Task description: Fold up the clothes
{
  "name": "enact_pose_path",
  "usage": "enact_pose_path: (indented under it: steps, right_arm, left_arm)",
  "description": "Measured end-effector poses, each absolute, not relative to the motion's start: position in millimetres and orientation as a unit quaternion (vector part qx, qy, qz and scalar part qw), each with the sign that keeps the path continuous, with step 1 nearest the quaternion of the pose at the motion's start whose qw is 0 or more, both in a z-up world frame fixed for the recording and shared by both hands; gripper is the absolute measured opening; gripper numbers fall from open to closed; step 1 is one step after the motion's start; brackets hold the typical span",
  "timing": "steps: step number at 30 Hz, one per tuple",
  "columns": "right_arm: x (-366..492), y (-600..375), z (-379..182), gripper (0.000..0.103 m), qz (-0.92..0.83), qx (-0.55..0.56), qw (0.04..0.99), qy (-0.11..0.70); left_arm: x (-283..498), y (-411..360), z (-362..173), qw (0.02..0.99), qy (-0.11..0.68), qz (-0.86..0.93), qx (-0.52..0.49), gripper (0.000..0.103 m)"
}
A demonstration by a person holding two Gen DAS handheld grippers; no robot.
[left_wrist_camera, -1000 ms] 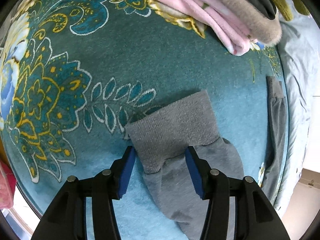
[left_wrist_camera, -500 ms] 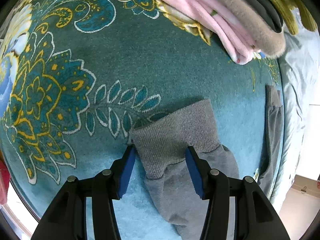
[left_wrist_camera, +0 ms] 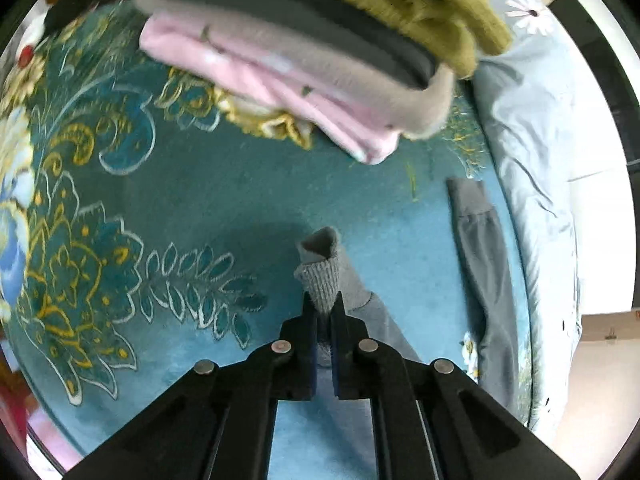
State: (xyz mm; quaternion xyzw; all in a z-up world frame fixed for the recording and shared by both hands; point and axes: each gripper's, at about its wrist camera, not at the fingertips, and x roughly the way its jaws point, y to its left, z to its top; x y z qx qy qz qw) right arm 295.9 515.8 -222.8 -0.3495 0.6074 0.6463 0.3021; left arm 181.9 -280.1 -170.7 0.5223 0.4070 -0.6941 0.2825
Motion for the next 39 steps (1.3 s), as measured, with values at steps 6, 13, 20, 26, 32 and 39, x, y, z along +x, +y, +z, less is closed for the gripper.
enact_pose_path:
  steps: [6, 13, 20, 26, 32, 39]
  right_arm:
    - [317.7, 509.1, -247.7, 0.005, 0.615, -0.393, 0.328, 0.599]
    - [320.2, 509.9, -249.4, 0.009, 0.599, -0.424, 0.325, 0.597]
    - [318.8, 525.4, -226.8, 0.040, 0.575, -0.433, 0.361, 0.593]
    - [267.0, 542.0, -194.3, 0.040, 0.610, -0.407, 0.346, 0.585]
    - [163.8, 542.3, -184.9, 0.040, 0.636, -0.394, 0.273, 0.605]
    - [66.4, 526.6, -215.2, 0.043, 0.613, -0.401, 0.232, 0.640]
  left_arm:
    - [179.4, -288.3, -200.4, 0.312, 0.396, -0.648, 0.571, 0.005]
    - [168.4, -290.5, -196.4, 0.329, 0.408, -0.624, 0.580, 0.008]
    - [137.9, -287.5, -164.9, 0.362, 0.406, -0.614, 0.572, 0.029]
    - [56.3, -266.7, -138.2, 0.319, 0.396, -0.653, 0.561, 0.029]
    - [-32.7, -228.5, -143.0, 0.234, 0.443, -0.658, 0.562, 0.035]
    - [-126.4, -183.4, -182.7, 0.188, 0.470, -0.628, 0.591, 0.042]
